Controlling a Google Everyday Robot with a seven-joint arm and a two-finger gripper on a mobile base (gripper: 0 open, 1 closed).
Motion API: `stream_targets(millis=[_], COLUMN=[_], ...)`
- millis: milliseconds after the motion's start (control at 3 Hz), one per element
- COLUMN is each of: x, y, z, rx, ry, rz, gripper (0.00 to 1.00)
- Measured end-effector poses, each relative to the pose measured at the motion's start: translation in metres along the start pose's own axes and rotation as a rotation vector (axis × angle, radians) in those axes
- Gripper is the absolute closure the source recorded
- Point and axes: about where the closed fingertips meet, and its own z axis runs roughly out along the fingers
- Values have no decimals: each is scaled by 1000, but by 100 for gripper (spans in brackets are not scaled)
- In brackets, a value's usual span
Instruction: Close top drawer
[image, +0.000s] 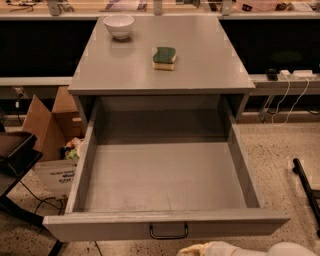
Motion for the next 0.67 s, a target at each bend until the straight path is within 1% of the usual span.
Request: stream_targets(millis=[333,667], x=[-17,-24], y=[-8,-20], z=[22,32], rx=[5,12], ry=[-16,-7], rz=[-84,-136], gripper=[100,100])
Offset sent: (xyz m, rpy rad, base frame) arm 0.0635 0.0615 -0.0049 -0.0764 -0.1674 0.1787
